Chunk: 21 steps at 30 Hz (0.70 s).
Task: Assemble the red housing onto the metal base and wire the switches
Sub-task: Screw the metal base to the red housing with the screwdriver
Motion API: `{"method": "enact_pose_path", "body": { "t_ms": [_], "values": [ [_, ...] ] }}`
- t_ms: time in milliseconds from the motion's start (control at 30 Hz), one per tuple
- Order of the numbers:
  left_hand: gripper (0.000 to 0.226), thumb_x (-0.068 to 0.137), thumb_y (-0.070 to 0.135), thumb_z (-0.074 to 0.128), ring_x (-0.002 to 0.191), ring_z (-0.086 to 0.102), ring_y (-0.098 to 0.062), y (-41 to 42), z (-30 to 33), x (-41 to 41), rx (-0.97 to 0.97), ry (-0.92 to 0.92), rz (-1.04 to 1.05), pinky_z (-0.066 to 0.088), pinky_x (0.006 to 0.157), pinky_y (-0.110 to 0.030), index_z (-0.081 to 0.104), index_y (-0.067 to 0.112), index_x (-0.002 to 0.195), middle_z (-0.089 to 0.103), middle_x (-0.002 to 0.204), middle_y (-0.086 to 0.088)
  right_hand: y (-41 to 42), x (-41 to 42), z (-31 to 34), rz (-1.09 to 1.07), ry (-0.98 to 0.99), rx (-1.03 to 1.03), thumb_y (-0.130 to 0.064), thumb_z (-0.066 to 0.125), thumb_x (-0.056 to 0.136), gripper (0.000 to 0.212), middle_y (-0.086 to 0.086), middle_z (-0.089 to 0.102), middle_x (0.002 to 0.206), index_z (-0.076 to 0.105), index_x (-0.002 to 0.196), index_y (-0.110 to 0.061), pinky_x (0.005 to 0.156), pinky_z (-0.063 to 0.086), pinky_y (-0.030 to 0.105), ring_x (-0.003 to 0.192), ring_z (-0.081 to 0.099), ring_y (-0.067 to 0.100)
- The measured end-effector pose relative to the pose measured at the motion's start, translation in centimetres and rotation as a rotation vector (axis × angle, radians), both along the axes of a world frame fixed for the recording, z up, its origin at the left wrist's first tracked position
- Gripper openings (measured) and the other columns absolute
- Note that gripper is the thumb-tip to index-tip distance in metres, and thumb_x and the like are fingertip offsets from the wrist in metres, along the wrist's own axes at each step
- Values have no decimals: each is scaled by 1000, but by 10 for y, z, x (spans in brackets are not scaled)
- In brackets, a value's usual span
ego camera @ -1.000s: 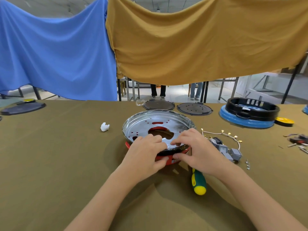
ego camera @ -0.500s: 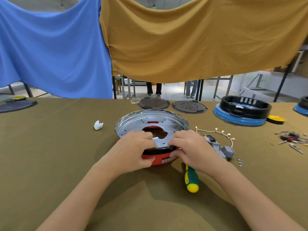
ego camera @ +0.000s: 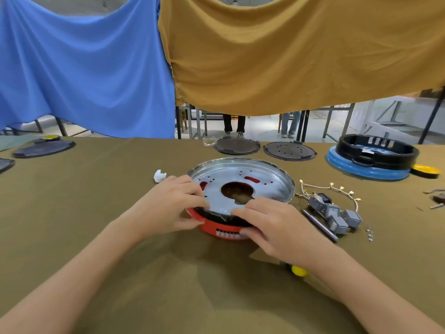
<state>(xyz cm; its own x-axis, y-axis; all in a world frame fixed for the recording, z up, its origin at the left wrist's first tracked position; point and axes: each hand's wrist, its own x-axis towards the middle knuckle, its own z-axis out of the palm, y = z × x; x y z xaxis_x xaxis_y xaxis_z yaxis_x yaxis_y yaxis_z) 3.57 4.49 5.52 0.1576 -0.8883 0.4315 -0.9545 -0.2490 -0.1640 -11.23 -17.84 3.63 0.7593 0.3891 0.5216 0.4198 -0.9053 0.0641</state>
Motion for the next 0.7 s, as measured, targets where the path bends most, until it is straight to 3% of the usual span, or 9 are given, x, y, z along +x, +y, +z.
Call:
{"method": "enact_pose_path", "body": {
  "t_ms": [133,267,400,500,600,700],
  "values": [
    [29,77,33,85,85,62,-20,5,-15,8,-108,5,32,55,72,-42,78,21,102,68,93,5,-6,1,2,-37,0,15,-20,78,83,28,-1,69,93,71,110,-15,71,56,40,84,65,21],
    [34,80,30,83,96,55,-15,5,-34,5,-252,51,42,54,81,-37,75,20,111,67,97,9,-10,2,2,-47,40,70,-21,76,85,21,-2,68,92,73,105,-16,76,54,39,87,63,20],
    [25,88,35,66,96,50,-12,4,-43,2,-301,65,8,47,86,-25,72,19,107,64,96,9,-12,4,0,-49,47,119,-17,76,84,13,-4,67,89,73,97,-15,74,53,39,84,61,20],
    [19,88,28,72,95,50,-9,4,-44,0,-313,104,-8,45,87,-21,70,18,104,62,98,9,-12,5,0,-65,53,135,-15,76,84,11,-4,68,87,74,94,-14,73,52,39,82,60,20],
    [30,82,21,81,102,52,-11,3,-46,-2,-316,152,25,44,93,-23,70,17,110,63,105,8,-12,5,1,-85,74,168,-16,75,85,14,-3,69,92,75,99,-14,77,51,37,87,60,21],
    [58,79,30,81,127,42,-10,3,-49,-9,-335,336,69,31,110,-18,60,25,133,52,131,8,-11,5,0,-103,106,169,-20,74,87,18,-3,69,97,75,104,-16,82,50,38,90,60,20]
  ]
}}
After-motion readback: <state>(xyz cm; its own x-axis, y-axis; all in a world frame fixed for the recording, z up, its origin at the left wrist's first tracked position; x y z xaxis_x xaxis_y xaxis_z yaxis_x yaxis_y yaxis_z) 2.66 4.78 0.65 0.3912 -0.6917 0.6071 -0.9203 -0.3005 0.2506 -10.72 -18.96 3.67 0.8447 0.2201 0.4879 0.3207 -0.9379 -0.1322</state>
